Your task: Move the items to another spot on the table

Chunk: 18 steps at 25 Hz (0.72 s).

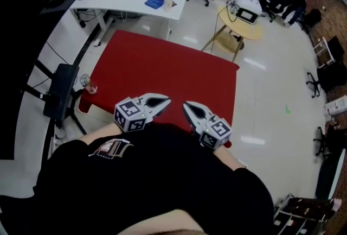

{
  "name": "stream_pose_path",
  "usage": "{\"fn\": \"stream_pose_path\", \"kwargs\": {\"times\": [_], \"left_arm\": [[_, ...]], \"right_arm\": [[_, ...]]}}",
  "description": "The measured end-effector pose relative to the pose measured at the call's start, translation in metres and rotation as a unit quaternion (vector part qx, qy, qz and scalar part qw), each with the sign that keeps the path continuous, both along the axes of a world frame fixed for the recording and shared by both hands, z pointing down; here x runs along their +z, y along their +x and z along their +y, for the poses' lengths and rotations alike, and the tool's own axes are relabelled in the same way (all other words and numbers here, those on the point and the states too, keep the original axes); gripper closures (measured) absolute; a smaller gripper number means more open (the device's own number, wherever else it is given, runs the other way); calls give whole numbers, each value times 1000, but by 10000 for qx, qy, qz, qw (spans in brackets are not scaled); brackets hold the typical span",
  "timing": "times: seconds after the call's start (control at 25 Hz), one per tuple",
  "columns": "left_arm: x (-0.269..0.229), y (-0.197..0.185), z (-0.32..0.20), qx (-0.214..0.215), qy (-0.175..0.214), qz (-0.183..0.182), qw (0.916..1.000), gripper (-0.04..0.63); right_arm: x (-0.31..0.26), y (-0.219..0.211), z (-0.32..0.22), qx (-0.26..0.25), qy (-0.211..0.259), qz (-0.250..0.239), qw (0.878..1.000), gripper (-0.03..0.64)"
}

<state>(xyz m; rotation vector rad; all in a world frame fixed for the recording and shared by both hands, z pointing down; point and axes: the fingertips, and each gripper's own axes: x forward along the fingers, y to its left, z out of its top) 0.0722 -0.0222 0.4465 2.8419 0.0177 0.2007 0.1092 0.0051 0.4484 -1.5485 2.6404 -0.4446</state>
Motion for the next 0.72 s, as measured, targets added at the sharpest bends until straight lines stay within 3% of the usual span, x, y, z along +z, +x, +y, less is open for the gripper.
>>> {"fn": "stream_pose_path", "kwargs": {"times": [0.28, 0.72], "left_arm": [[5, -5, -2, -93, -174, 1, 9998, 603], [6, -3, -3, -56, -266, 14, 9996, 603]], "right_arm": [[-10, -11, -2, -38, -77, -254, 9996, 611], [0, -7, 1, -110, -85, -65, 9999, 611]]}}
